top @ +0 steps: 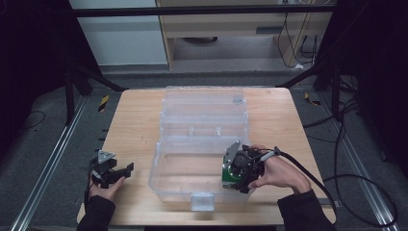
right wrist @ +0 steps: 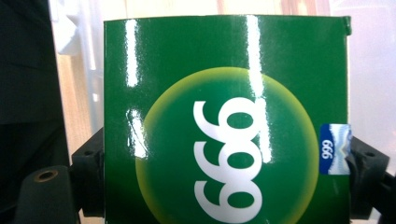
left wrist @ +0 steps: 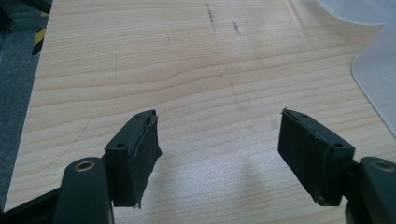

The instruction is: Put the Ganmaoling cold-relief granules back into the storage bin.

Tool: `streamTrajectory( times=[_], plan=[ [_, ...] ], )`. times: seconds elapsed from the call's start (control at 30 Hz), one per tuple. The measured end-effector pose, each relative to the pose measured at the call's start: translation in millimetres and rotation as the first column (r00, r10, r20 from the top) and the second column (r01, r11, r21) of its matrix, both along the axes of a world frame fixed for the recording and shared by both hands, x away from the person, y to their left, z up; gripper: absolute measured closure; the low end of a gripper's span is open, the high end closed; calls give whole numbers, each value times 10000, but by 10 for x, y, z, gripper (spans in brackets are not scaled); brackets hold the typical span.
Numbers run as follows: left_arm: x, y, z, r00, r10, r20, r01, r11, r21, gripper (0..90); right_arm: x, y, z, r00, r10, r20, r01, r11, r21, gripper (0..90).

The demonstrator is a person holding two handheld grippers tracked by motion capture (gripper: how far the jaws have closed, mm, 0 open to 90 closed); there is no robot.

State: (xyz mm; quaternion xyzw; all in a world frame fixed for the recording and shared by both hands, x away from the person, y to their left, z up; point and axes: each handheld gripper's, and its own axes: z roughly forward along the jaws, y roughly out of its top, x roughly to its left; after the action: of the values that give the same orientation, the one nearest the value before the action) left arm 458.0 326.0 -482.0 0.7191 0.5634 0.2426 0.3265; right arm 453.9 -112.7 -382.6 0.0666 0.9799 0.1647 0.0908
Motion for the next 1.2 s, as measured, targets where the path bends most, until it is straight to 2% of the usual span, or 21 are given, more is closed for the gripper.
streamTrajectory(
  times=[0.17, 0.33, 0.63, 0.87, 1.03, 1.07, 1.2],
  plan=[
    [1, 3, -2, 10000, -11, -7, 11, 10000, -4, 284, 18, 18, -49, 10000, 31, -6, -31, 9998, -173, 153],
    [5, -1, -5, 10000, -17, -34, 17, 10000, 9, 284, 45, -31, -129, 9997, -133, -209, 134, 9999, 47, 147],
    [3, 3, -4, 10000, -19, -28, 19, 10000, -5, 283, 80, -4, -188, 9991, -101, -418, 88, 9995, -305, 136],
    [4, 1, -5, 10000, -33, -39, 33, 10000, -4, 283, 85, -2, -200, 9987, -164, -482, 145, 9991, -401, 124],
    [3, 0, -4, 10000, -30, -33, 30, 10000, -4, 284, 87, -57, -113, 9991, -304, -293, 305, 9995, 26, 134],
    [4, -1, -4, 10000, -29, -36, 29, 10000, -6, 283, 75, -93, -54, 9988, -437, -210, 443, 9986, 272, 134],
    [2, -1, -3, 10000, -24, -36, 24, 10000, 6, 284, 56, -167, 34, 9968, -779, 165, 766, 9950, 647, 128]
  ],
)
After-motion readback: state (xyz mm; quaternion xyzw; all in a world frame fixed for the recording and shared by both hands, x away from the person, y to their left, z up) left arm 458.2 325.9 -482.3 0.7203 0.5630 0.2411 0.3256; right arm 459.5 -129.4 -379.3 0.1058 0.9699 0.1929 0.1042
